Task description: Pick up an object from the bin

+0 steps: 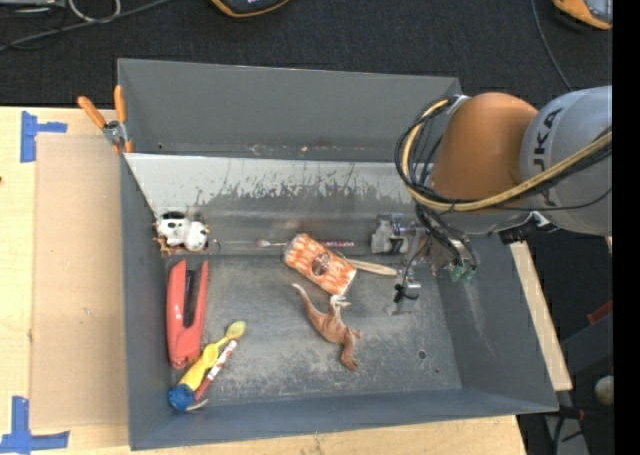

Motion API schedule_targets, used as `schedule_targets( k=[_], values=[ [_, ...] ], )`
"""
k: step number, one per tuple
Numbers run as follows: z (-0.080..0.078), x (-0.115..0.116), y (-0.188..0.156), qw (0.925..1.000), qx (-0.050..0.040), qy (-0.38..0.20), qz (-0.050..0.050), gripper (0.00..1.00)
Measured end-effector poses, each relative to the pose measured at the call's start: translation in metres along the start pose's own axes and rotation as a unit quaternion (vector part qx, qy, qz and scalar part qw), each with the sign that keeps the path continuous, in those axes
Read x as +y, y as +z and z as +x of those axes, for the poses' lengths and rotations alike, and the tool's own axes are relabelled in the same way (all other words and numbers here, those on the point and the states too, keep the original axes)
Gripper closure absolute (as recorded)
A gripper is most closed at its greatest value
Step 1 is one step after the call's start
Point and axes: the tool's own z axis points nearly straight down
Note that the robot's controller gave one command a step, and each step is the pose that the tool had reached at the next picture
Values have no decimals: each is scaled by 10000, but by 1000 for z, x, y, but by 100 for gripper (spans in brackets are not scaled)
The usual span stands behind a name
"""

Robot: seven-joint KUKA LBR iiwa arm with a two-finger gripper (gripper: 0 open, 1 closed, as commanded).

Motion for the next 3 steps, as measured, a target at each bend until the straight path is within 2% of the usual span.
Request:
schedule_targets(
  k=[1,2,3],
  values=[
    [-2,0,-5,10000,-38,-8,3,0],
    [-5,23,13,9998,-62,-175,22,0],
    [4,39,-20,9996,-1,-288,4,0]
  ],
)
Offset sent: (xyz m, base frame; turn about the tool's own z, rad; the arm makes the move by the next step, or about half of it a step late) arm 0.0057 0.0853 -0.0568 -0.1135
